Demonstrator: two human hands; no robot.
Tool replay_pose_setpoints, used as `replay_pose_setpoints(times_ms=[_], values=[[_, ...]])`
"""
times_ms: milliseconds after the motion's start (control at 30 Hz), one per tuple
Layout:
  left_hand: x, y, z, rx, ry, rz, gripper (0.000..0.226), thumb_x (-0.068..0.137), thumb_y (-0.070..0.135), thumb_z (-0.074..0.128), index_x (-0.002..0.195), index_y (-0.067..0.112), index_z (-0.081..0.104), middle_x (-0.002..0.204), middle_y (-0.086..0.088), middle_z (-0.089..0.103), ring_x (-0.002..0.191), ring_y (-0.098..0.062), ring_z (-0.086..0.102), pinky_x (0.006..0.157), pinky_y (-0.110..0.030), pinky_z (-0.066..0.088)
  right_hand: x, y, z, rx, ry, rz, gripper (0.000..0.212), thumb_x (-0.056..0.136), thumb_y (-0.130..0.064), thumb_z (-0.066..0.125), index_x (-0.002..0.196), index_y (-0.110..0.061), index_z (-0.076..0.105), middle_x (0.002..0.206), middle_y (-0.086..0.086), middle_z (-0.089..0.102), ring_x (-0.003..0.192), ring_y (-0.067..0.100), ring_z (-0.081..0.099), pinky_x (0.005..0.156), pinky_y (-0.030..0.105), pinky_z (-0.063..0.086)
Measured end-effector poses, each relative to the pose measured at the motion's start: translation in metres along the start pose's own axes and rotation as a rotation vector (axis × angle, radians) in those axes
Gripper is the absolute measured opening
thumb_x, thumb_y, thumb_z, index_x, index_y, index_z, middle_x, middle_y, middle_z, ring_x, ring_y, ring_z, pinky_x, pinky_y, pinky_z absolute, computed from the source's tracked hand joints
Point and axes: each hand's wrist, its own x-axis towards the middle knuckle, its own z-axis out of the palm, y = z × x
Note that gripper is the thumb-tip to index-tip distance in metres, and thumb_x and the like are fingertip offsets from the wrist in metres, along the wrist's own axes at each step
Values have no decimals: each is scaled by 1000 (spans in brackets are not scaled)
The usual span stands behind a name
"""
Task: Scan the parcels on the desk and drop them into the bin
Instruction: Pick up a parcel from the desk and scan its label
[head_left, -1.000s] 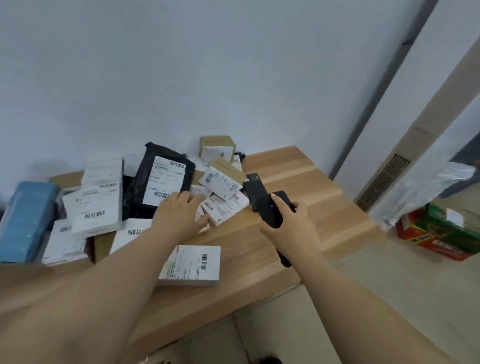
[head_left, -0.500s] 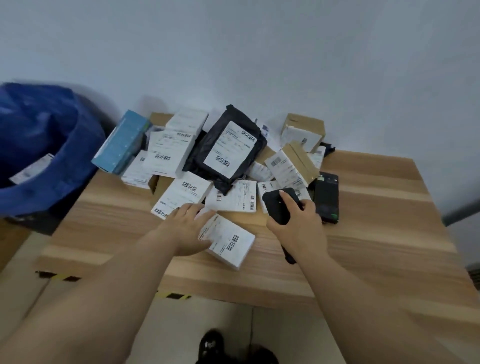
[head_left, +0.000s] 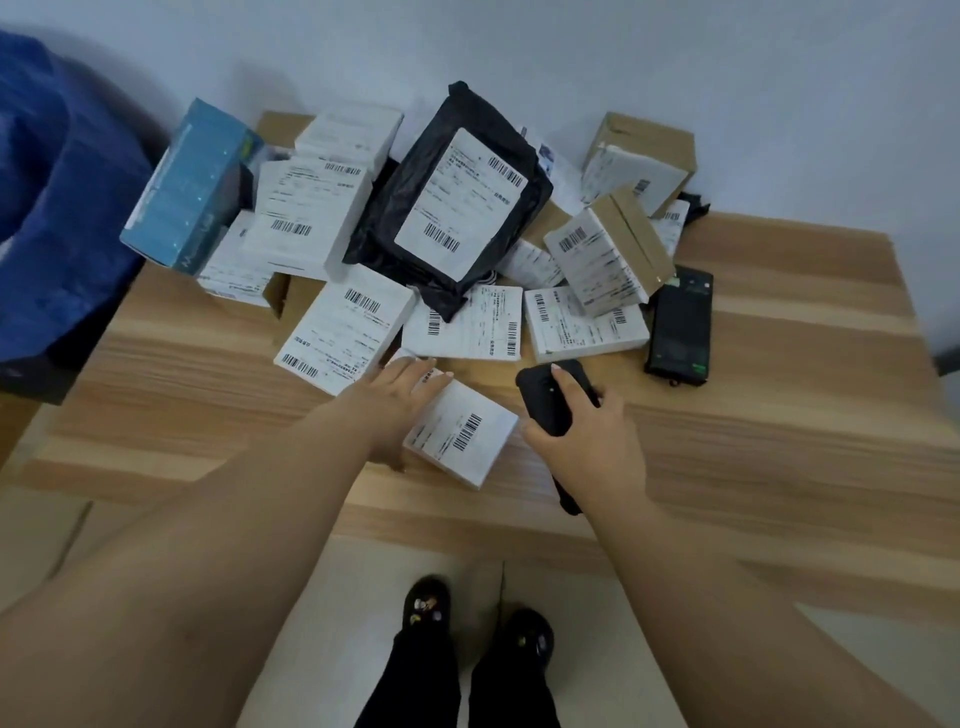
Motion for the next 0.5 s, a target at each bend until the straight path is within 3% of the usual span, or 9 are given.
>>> replay_pose_setpoints(times_ms=[167,267,400,500], values=[[17,1,5,96,7,4,126,76,45,80,155,17,-14,164,-4,-9,151,-23,-6,123,-42,6,1,14,8,21,-5,27,74,88,-62,55,152,-50,20,150,6,27,125,32,43,100,48,46],[23,3,8,82,50,3,117,78,48,75,156,17,-6,164,-4,1,151,-22,0,122,-41,5,1,22,8,28,7,34,74,89,-58,58,152,-51,21,148,5,28,124,30,44,98,47,48],[26,24,2,31,101,-41,106,80,62,63,155,15,6,159,-9,14,148,-28,9,122,-46,8,2,31,6,37,21,43,74,89,-56,59,153,-49,23,148,7,29,121,32,46,94,45,50],[28,56,1,-85,101,-121,116,73,74,64,155,13,8,155,-11,20,143,-33,18,118,-53,19,0,38,2,34,49,54,72,89,-55,58,152,-49,24,144,6,31,116,30,46,90,43,49]])
